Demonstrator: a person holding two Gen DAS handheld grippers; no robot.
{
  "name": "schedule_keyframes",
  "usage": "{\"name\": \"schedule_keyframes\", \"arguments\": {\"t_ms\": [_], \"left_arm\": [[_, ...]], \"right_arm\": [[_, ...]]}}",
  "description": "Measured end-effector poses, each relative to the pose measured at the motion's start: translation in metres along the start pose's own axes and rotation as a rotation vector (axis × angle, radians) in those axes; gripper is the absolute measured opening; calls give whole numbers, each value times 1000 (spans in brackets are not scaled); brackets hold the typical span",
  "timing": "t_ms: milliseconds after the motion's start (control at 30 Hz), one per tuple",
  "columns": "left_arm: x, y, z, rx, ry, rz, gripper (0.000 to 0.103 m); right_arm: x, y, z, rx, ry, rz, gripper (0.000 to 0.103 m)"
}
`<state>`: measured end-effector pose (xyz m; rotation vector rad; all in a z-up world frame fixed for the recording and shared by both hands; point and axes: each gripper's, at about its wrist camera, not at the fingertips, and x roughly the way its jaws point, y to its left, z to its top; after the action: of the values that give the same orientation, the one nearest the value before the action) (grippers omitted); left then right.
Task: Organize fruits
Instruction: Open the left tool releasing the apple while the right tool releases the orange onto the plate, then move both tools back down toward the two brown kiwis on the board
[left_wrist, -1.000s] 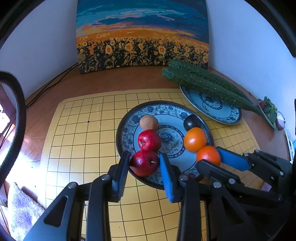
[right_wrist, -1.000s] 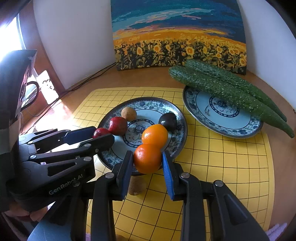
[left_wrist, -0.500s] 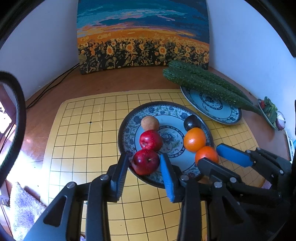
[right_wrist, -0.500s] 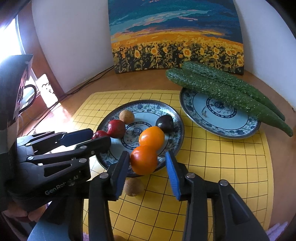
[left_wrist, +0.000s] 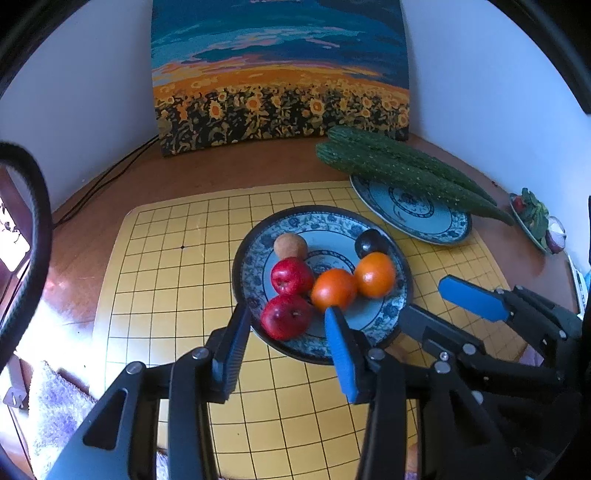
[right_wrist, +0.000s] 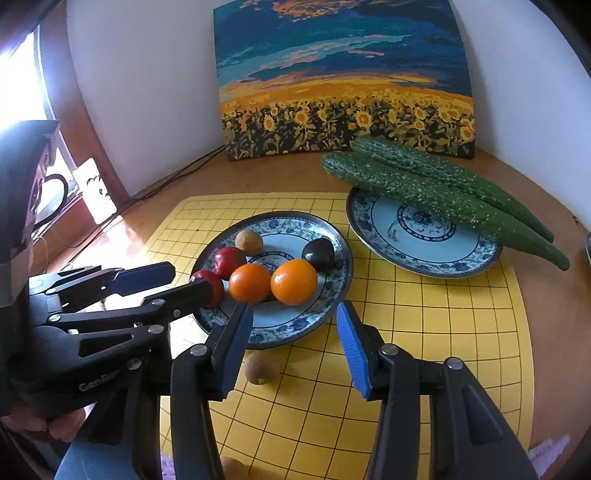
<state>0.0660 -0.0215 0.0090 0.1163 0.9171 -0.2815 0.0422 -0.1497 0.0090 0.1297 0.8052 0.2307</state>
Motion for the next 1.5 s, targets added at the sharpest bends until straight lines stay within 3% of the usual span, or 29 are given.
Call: {"name": "schedule_keyframes", "arguments": {"t_ms": [933, 1500], "left_arm": [[-27, -19, -30, 15, 24, -36, 44], [-39, -41, -57, 44, 78, -135, 44]], "right_arm": [[-27, -10, -33, 16, 9, -25, 49], [-42, -23, -54, 53, 21, -65, 49]]}}
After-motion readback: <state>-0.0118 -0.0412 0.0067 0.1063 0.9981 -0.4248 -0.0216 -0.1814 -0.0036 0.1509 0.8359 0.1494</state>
